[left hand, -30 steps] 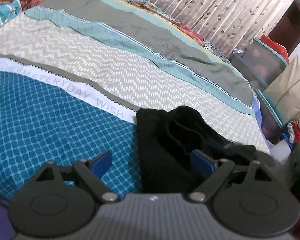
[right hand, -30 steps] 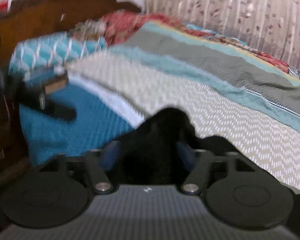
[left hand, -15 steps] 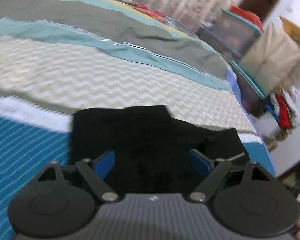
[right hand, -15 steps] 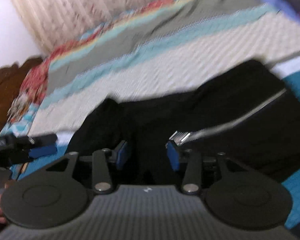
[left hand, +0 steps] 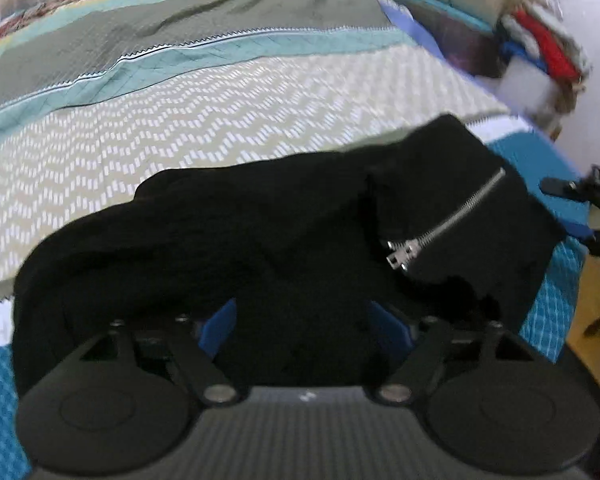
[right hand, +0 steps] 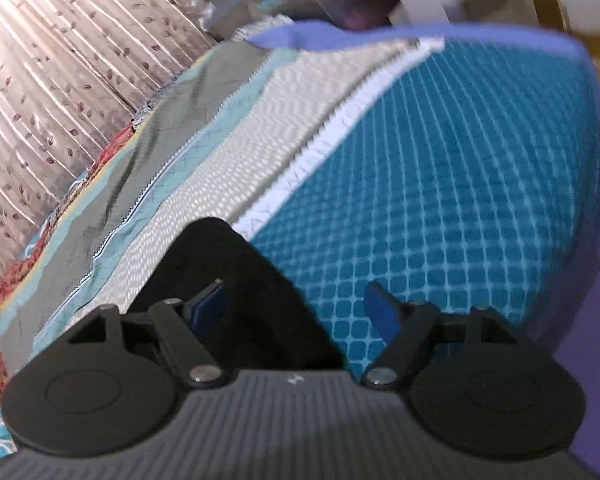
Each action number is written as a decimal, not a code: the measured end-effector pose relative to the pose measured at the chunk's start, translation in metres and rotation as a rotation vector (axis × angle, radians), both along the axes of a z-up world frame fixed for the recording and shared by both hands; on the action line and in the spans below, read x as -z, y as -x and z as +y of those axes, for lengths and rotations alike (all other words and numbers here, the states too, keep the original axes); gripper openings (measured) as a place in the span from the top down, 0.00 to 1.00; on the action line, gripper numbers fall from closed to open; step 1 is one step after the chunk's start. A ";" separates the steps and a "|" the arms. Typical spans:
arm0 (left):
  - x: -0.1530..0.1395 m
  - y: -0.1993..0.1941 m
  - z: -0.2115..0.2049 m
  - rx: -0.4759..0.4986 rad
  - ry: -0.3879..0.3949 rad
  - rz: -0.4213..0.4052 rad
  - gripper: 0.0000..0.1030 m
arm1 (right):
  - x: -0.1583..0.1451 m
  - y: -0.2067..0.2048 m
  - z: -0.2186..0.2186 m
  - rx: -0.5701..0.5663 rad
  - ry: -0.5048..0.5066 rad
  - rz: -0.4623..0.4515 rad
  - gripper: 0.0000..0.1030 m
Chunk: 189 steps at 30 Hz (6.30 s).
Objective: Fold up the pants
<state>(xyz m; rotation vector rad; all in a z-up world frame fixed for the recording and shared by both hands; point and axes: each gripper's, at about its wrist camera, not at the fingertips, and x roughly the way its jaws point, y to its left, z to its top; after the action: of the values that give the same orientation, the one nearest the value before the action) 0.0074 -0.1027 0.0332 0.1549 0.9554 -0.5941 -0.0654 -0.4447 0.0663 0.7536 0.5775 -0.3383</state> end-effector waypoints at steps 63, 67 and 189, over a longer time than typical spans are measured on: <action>0.006 -0.001 0.201 -0.534 0.451 0.298 0.00 | 0.017 -0.075 0.151 -0.642 -0.317 -0.040 0.20; 0.025 -0.010 0.190 -0.491 0.508 0.387 0.00 | 0.033 -0.087 0.172 -0.703 -0.392 0.026 0.20; -0.013 0.063 0.102 -0.727 -0.271 -0.005 0.00 | -0.009 -0.033 0.277 -0.630 0.042 0.178 0.01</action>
<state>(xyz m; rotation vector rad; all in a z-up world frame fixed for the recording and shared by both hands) -0.0554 -0.0010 0.0460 0.0407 1.0032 0.2050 -0.0328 -0.1673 0.0752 0.4701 0.9371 0.1686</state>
